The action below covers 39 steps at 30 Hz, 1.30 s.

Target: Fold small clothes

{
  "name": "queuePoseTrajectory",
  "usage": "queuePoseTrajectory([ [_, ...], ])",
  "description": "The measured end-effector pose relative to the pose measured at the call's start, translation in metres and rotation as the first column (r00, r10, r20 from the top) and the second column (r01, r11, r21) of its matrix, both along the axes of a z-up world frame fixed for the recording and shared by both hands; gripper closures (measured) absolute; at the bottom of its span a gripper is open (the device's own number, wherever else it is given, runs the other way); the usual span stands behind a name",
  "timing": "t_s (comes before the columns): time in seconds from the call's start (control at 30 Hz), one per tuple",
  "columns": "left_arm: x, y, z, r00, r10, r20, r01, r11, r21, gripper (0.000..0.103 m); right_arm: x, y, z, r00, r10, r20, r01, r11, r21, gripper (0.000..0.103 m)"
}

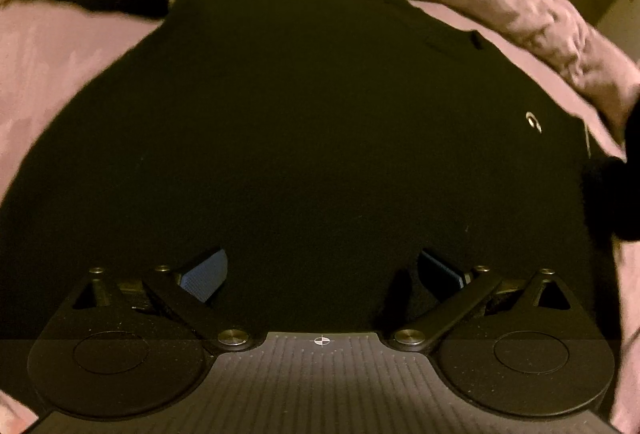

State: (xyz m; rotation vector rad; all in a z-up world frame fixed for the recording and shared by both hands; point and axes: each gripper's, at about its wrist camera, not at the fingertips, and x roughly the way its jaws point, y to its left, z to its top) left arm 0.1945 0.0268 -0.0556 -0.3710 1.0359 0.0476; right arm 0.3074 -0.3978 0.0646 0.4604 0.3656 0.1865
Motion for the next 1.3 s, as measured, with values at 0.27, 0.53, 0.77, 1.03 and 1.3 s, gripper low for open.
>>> queuePoseTrajectory([
  [0.27,-0.002,0.011,-0.011,1.000,-0.008,-0.026,0.007,0.999,-0.031,0.000,-0.046,0.077,-0.077,0.986,0.053,-0.159,-0.046,0.998,0.044,0.064],
  [0.53,0.012,-0.014,-0.005,0.995,0.009,-0.100,-0.005,0.999,0.045,0.000,-0.138,0.034,-0.137,0.959,-0.156,-0.235,0.163,0.987,0.008,0.047],
  [0.77,0.067,-0.056,0.031,0.992,-0.093,0.085,0.112,0.959,-0.261,0.000,-0.168,0.024,-0.172,0.981,-0.162,-0.109,0.166,0.986,0.022,0.044],
  [1.03,0.155,-0.114,0.002,0.981,-0.157,0.112,0.186,0.922,-0.339,0.008,-0.160,0.015,-0.178,0.990,-0.132,-0.056,0.138,0.984,0.114,0.042],
  [1.3,0.180,-0.110,-0.030,0.991,-0.116,0.060,0.131,0.881,-0.454,0.058,-0.161,0.015,-0.180,0.991,-0.131,-0.035,0.134,0.983,0.123,0.042],
])
